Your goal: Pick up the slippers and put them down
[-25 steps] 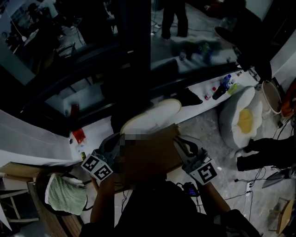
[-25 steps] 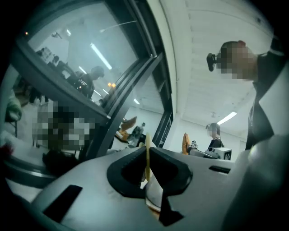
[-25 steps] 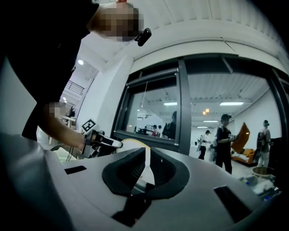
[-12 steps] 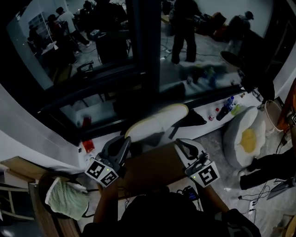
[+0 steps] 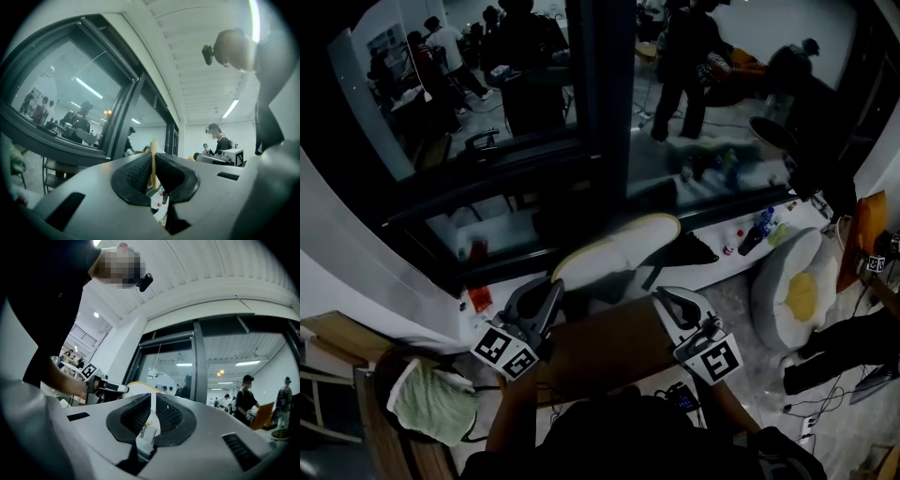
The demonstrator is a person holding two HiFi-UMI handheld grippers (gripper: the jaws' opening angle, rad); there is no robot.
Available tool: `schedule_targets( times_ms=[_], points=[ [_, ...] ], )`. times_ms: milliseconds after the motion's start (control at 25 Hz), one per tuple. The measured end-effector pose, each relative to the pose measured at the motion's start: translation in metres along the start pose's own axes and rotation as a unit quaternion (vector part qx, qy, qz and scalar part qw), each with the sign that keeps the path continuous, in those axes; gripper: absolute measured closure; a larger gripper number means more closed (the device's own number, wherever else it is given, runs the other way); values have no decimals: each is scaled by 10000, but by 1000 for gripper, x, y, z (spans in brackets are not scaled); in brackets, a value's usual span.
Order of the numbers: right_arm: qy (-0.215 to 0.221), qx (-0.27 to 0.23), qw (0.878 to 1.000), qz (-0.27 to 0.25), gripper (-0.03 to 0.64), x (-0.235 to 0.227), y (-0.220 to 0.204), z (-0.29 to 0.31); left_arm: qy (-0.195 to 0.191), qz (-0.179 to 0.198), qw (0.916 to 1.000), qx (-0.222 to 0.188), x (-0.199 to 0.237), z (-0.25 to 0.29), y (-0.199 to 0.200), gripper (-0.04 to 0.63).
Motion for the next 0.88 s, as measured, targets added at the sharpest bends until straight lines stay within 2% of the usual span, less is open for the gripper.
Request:
schedule_targets(
  times_ms=[400, 880],
  points=[
    [-32, -30, 10000, -17, 575, -1, 1, 1, -96, 56, 9999, -5, 0, 1, 6, 566],
    [-70, 187, 9996, 207, 575, 2, -9, 2, -99, -145, 9997, 175, 5, -1, -4, 566]
  ],
)
Point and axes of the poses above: the fingertips, and each gripper's own axes: z forward along the fingers, x to its left, y out of its top, the point moved 10 cm from there along -z, backward along the fingers, and after that the axes turned 4 degrees about -z, right-handed, at the moved point
